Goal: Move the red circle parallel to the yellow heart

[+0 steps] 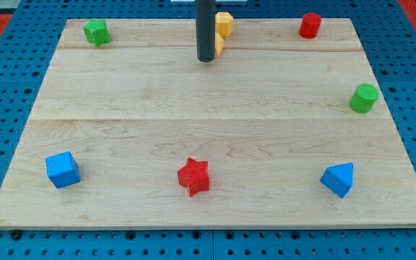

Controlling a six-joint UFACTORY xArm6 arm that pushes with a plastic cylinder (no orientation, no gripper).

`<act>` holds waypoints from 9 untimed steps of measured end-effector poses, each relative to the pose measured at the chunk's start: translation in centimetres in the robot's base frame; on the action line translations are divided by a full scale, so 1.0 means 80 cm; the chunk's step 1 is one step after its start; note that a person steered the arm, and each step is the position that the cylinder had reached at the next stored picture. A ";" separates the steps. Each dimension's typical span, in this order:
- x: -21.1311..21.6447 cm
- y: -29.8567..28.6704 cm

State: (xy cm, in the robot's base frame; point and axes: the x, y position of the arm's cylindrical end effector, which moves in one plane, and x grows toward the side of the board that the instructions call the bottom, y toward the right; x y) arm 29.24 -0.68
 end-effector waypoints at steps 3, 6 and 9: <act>-0.014 0.076; -0.092 0.373; -0.096 0.200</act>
State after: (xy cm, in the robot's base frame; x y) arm 21.53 15.34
